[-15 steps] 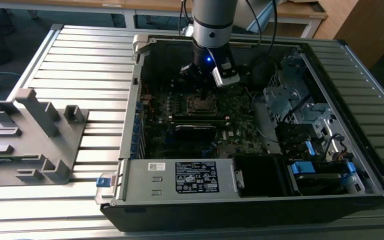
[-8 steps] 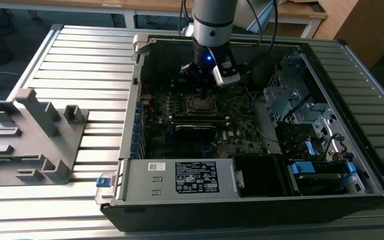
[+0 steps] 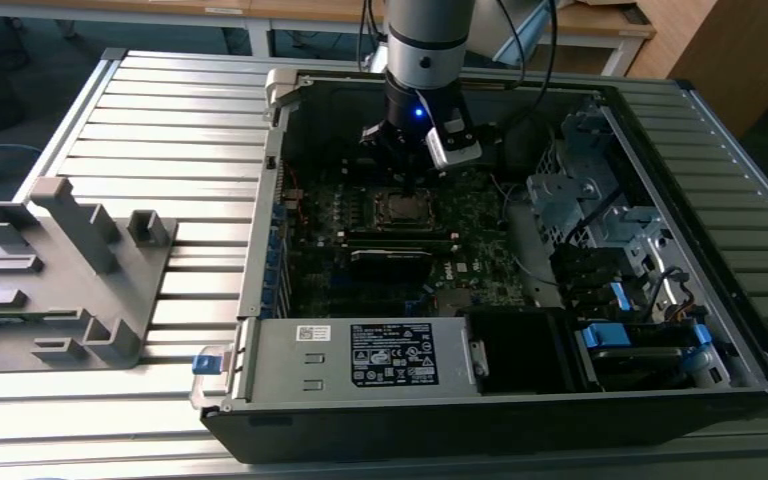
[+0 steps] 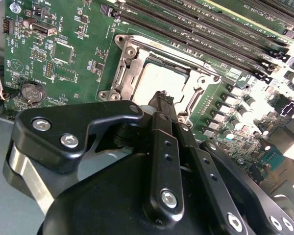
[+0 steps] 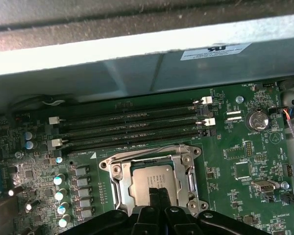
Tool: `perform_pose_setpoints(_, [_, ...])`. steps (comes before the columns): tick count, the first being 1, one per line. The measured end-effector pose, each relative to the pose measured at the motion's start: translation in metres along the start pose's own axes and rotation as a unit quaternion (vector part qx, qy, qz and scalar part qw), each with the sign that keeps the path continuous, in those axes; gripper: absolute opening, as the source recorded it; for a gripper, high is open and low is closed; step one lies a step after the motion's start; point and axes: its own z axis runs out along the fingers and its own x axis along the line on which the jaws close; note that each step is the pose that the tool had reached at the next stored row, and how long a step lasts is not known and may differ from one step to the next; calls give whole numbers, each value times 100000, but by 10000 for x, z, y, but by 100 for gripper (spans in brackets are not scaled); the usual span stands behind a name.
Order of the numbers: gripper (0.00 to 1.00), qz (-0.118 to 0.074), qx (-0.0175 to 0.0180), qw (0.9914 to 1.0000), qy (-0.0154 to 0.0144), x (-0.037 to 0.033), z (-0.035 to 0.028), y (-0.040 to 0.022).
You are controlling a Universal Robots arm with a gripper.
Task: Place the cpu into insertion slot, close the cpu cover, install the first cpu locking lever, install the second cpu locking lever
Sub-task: 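Install the second cpu locking lever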
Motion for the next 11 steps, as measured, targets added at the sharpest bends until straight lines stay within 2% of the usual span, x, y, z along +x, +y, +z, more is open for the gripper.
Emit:
perform_pose_setpoints(6, [10, -5, 8, 100000, 5, 0, -1, -1])
perform_pose_setpoints(11, [10, -1, 3, 100000, 4, -7, -1, -39])
